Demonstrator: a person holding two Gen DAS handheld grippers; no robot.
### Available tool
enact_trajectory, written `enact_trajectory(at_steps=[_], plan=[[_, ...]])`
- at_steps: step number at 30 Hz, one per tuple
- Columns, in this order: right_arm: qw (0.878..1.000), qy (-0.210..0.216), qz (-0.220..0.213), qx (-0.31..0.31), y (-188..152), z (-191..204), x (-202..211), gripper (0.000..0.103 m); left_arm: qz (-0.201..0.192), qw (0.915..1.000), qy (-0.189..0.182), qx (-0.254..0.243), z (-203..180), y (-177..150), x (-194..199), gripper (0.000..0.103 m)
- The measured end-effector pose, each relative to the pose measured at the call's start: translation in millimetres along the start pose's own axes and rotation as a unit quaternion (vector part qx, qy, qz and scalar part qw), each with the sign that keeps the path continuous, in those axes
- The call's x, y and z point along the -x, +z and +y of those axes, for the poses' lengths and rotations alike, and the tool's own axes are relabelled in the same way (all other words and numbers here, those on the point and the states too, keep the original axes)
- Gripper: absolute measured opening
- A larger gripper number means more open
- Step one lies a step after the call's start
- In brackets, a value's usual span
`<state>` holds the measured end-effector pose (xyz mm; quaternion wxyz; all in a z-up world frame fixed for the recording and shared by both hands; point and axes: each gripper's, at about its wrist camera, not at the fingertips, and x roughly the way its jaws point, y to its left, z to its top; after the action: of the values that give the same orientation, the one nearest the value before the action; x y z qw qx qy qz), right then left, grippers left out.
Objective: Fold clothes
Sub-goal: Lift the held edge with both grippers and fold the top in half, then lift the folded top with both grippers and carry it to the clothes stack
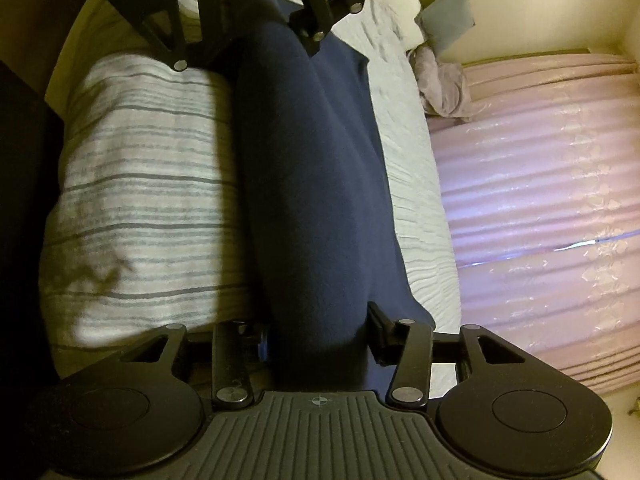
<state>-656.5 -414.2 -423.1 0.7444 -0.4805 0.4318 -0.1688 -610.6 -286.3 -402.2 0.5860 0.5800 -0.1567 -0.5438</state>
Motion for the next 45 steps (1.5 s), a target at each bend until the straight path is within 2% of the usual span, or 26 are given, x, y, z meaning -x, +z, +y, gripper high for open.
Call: enact_trajectory(at_steps=[10, 11, 15, 19, 23, 30, 34, 41, 45], plan=[[1.0, -0.004, -0.023, -0.016, -7.7, 1.9, 1.5, 0.046, -0.013, 0.9999, 0.002, -0.005, -0.4, -6.3, -1.6, 0.023], [1.0, -0.007, -0.024, -0.014, -7.6, 1.4, 1.3, 0.04, -0.015, 0.9999, 0.002, -0.008, -0.5, -6.8, -1.2, 0.022], [0.999, -0.007, -0.023, -0.023, -5.4, -3.8, 4.9, 0.032, -0.029, 0.9993, -0.005, -0.023, 5.1, -10.0, 3.7, 0.019], [0.999, -0.022, -0.025, -0.03, 0.2, -15.8, 18.4, 0.029, -0.049, 0.9975, 0.015, -0.049, 11.8, -16.0, 15.2, 0.019], [0.998, -0.041, -0.021, -0.032, 6.2, -25.1, 38.3, 0.028, -0.067, 0.9955, 0.041, -0.052, 25.1, -12.5, 28.8, 0.019], [0.996, -0.077, -0.011, -0.051, -7.9, -46.0, 71.1, 0.028, -0.104, 0.9893, 0.078, -0.067, 43.5, 18.0, 41.6, 0.019], [0.993, -0.101, -0.015, -0.064, -29.9, -69.1, 79.2, 0.028, -0.125, 0.9839, 0.097, -0.083, 62.2, 45.0, 27.9, 0.019], [0.986, -0.132, -0.042, -0.094, -74.7, -127.0, 44.1, 0.028, -0.132, 0.979, 0.102, -0.117, 107.7, 91.3, -35.0, 0.019], [0.983, -0.126, -0.045, -0.126, -93.6, -160.7, 23.3, 0.028, -0.133, 0.9793, 0.075, -0.133, 138.9, 116.2, -59.4, 0.019]])
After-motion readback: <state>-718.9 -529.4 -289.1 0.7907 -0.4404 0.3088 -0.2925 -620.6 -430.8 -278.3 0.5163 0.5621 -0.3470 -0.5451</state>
